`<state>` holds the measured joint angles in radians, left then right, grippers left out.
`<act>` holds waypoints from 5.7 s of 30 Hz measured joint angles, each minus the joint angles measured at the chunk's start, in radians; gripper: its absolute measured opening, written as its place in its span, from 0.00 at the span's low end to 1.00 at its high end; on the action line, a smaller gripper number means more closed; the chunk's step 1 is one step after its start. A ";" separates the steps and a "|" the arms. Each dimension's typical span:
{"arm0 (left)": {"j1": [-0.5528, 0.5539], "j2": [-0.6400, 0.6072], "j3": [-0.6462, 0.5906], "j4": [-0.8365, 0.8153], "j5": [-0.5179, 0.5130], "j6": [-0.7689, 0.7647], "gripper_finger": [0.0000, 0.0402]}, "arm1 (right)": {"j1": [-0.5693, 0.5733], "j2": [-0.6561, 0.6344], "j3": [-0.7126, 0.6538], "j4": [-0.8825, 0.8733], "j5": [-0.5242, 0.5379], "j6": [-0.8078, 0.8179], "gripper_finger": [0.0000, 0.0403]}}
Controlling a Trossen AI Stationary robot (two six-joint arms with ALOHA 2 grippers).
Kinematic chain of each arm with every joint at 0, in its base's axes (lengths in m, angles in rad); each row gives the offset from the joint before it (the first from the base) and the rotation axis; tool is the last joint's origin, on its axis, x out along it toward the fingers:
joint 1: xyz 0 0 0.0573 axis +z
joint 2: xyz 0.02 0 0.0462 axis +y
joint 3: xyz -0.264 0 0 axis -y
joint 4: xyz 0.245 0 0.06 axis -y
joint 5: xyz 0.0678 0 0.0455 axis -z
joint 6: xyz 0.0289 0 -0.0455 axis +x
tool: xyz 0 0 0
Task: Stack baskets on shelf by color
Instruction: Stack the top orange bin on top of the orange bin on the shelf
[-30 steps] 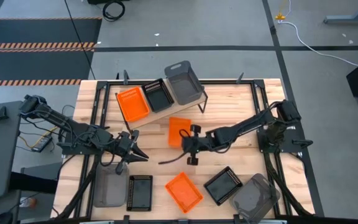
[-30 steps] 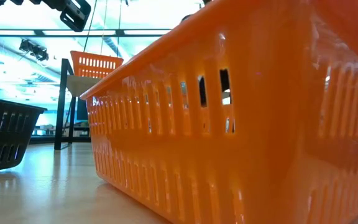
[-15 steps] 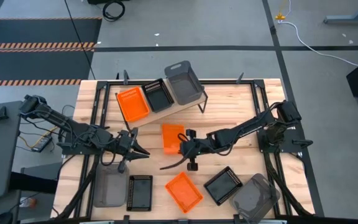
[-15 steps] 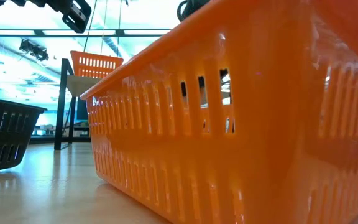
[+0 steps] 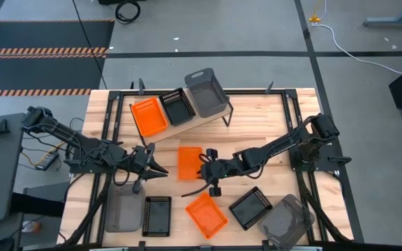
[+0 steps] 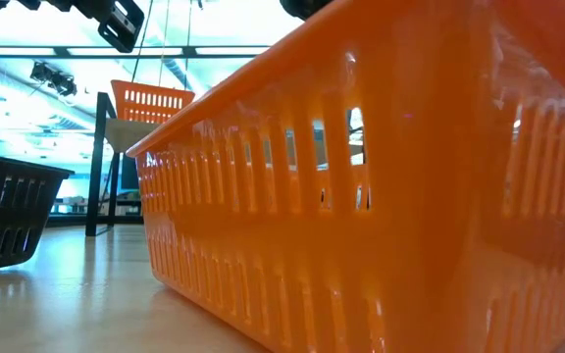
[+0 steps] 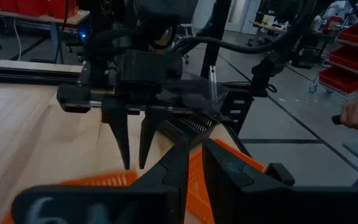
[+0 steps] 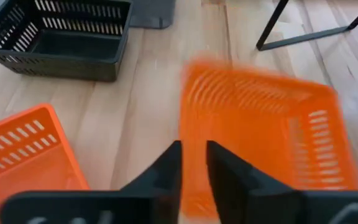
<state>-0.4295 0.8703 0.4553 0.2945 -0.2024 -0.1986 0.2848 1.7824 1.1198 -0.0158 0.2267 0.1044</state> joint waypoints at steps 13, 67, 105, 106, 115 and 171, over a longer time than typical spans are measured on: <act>-0.034 0.000 0.000 -0.001 0.026 -0.020 0.13 | -0.009 -0.001 0.001 -0.113 0.198 0.056 0.50; 0.052 0.721 0.292 -0.333 -0.113 -0.016 0.28 | -0.013 -0.324 -0.001 -0.111 0.439 0.111 0.46; -0.046 0.719 1.198 -1.565 -0.419 -0.264 0.03 | 0.081 -0.456 0.000 -0.055 0.506 -0.019 0.46; -0.040 0.719 1.210 -1.582 -0.429 -0.269 0.03 | 0.081 -0.456 0.000 -0.055 0.506 -0.019 0.46; 0.052 0.713 1.287 -1.844 -0.465 -0.353 0.03 | 0.081 -0.455 0.000 -0.056 0.506 -0.019 0.46; 0.232 0.371 0.828 -1.621 -0.485 -0.183 0.04 | 0.100 -0.454 0.000 -0.121 0.506 0.060 0.46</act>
<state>-0.1974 1.2411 1.2833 -1.3267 -0.6876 -0.3813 0.3843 1.3285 1.1202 -0.1363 0.7322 0.1646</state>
